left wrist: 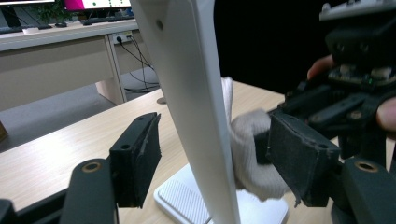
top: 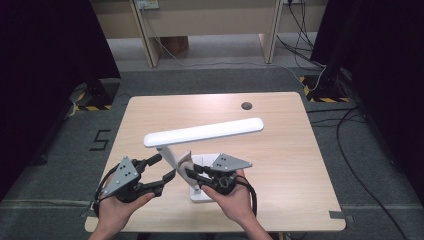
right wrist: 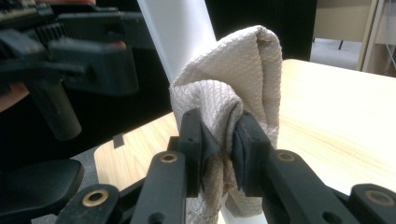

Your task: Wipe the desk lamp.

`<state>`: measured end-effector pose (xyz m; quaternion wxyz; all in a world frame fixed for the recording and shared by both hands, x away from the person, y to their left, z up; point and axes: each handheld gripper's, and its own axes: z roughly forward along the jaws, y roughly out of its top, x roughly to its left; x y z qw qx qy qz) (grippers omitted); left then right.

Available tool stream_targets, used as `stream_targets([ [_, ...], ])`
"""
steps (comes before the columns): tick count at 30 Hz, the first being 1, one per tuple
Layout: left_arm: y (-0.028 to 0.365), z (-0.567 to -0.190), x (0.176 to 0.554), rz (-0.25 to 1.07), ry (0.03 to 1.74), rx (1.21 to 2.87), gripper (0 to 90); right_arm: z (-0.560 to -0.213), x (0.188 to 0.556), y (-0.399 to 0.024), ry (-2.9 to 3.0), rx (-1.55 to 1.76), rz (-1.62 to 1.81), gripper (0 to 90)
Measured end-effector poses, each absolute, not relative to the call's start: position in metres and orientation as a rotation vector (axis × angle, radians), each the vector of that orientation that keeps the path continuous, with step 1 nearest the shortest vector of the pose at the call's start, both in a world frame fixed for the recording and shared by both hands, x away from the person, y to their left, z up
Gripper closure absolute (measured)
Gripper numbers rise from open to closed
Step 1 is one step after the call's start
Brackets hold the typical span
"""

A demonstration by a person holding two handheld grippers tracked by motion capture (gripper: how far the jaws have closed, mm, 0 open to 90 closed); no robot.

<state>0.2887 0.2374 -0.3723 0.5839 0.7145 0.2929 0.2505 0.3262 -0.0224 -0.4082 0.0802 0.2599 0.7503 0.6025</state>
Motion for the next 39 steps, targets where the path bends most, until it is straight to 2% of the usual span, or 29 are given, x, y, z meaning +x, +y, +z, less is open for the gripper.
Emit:
stream_targets([
  [14, 0.221, -0.369, 0.300, 0.635, 0.722, 1.600, 38.9, -0.416, 0.327, -0.023, 2.261, 0.804, 1.787, 75.4],
  [25, 0.215, -0.370, 0.304, 0.661, 0.759, 1.586, 48.6, -0.424, 0.327, -0.026, 2.279, 0.826, 1.761, 75.4],
  [39, 0.212, -0.371, 0.303, 0.695, 0.801, 1.573, 56.9, -0.433, 0.327, -0.025, 2.314, 0.842, 1.726, 75.3],
])
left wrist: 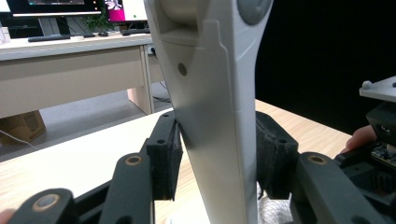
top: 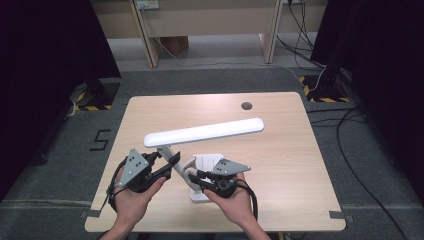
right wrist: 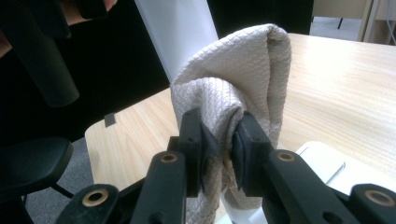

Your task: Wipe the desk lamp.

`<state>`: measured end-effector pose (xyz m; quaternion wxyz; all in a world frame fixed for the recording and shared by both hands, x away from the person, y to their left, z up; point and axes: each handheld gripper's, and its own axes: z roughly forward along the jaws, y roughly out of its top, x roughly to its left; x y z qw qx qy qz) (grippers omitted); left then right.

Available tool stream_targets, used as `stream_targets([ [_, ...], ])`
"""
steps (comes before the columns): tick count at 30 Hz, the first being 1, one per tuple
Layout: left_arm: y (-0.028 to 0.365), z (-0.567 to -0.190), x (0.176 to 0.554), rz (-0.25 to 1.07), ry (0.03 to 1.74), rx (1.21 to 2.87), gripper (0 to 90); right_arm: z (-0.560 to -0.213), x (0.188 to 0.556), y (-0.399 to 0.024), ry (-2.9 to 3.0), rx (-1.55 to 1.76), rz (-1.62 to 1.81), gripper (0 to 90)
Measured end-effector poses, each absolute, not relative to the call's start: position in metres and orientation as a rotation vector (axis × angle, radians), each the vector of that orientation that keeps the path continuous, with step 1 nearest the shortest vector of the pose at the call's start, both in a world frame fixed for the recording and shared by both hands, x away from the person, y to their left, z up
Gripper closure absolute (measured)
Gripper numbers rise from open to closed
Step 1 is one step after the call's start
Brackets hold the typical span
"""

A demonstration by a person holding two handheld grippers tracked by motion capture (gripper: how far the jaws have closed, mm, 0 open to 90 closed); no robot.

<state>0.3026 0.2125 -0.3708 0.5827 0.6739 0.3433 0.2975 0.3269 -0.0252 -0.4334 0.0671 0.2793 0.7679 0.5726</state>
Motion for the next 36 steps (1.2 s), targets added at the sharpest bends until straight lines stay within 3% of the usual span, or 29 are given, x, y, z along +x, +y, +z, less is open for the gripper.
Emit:
stream_targets([
  [36, 0.208, -0.372, 0.301, 0.712, 0.825, 1.556, 58.2, -0.486, 0.336, -0.034, 2.412, 0.983, 1.596, 75.3],
])
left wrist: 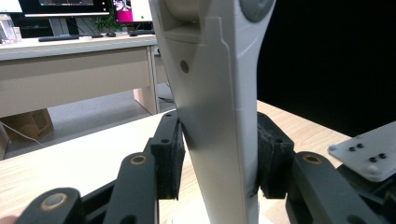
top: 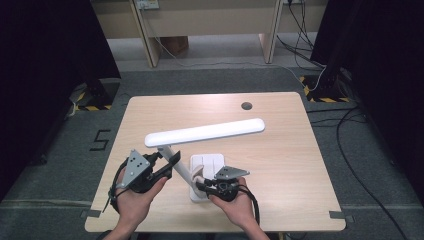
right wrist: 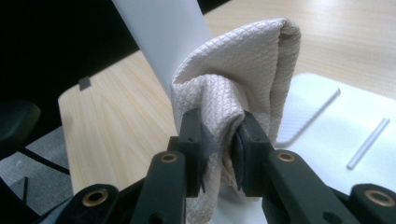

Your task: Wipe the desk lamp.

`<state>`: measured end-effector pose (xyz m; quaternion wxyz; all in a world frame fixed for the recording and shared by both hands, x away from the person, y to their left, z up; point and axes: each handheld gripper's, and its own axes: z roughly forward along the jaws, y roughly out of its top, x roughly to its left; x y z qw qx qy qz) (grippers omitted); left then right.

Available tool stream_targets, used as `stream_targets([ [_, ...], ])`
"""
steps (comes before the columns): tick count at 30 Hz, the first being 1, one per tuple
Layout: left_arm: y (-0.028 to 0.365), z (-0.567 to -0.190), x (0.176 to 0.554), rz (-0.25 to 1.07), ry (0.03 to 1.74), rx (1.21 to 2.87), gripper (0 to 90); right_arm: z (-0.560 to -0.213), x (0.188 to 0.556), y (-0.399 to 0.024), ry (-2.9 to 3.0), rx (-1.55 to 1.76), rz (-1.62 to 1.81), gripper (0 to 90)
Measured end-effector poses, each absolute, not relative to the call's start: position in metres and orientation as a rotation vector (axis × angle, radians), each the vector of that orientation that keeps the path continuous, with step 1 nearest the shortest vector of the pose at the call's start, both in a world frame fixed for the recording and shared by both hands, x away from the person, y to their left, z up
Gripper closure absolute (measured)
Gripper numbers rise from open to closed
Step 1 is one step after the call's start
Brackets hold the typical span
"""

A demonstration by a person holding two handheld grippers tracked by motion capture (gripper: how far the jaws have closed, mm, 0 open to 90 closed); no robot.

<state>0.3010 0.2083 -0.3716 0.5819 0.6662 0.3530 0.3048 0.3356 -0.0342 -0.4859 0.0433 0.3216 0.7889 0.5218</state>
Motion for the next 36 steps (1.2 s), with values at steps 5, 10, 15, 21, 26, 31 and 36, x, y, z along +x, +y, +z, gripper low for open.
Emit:
stream_targets([
  [5, 0.208, -0.372, 0.301, 0.713, 0.825, 1.555, 58.2, -0.492, 0.337, -0.035, 2.416, 1.002, 1.590, 75.3],
  [10, 0.208, -0.372, 0.301, 0.714, 0.825, 1.555, 58.2, -0.494, 0.339, -0.036, 2.430, 1.000, 1.562, 75.9],
  [15, 0.208, -0.372, 0.301, 0.717, 0.824, 1.555, 58.1, -0.496, 0.338, -0.035, 2.449, 0.994, 1.494, 76.6],
  [21, 0.208, -0.372, 0.301, 0.721, 0.821, 1.557, 58.0, -0.497, 0.337, -0.035, 2.458, 0.987, 1.430, 76.9],
  [26, 0.208, -0.372, 0.301, 0.723, 0.819, 1.561, 57.8, -0.496, 0.333, -0.033, 2.475, 0.963, 1.320, 77.5],
  [31, 0.208, -0.372, 0.301, 0.723, 0.818, 1.561, 57.7, -0.490, 0.328, -0.031, 2.493, 0.938, 1.228, 77.5],
  [36, 0.208, -0.372, 0.301, 0.725, 0.818, 1.560, 57.6, -0.484, 0.318, -0.024, 2.516, 0.927, 1.224, 77.5],
])
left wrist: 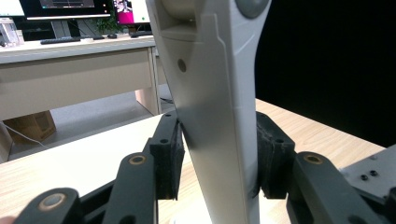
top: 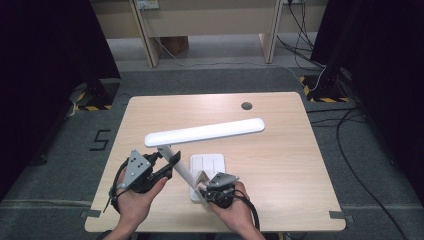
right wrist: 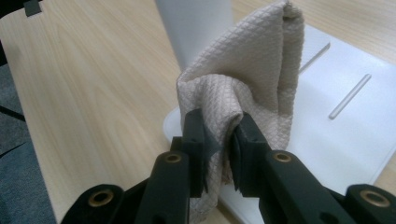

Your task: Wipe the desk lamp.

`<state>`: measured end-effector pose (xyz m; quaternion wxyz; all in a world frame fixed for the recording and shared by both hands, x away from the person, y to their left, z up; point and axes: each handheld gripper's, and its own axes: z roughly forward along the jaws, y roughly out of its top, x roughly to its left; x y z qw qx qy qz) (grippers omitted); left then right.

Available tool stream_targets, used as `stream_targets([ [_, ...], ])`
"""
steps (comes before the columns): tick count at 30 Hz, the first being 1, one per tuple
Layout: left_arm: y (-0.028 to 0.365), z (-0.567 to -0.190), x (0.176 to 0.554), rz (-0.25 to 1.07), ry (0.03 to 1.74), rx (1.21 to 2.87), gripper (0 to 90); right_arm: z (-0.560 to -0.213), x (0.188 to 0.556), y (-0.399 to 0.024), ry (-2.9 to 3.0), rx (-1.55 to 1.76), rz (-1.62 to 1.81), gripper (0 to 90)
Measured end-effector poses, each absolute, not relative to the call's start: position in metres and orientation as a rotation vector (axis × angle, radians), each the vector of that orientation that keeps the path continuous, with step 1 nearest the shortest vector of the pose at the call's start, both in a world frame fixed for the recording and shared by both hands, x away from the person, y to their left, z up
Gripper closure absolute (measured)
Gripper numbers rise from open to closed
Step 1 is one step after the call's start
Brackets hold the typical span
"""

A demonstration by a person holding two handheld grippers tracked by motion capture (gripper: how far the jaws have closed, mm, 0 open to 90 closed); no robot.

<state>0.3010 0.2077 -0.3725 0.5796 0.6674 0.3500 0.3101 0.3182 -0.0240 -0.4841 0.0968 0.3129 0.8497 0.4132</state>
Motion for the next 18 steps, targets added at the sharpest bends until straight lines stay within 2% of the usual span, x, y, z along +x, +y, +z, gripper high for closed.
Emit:
stream_targets([
  [9, 0.208, -0.372, 0.301, 0.726, 0.818, 1.563, 57.7, -0.490, 0.320, -0.026, 2.512, 0.952, 1.149, 77.8],
  [18, 0.209, -0.373, 0.301, 0.726, 0.817, 1.564, 57.7, -0.487, 0.327, -0.051, 2.464, 1.020, 1.052, 77.8],
])
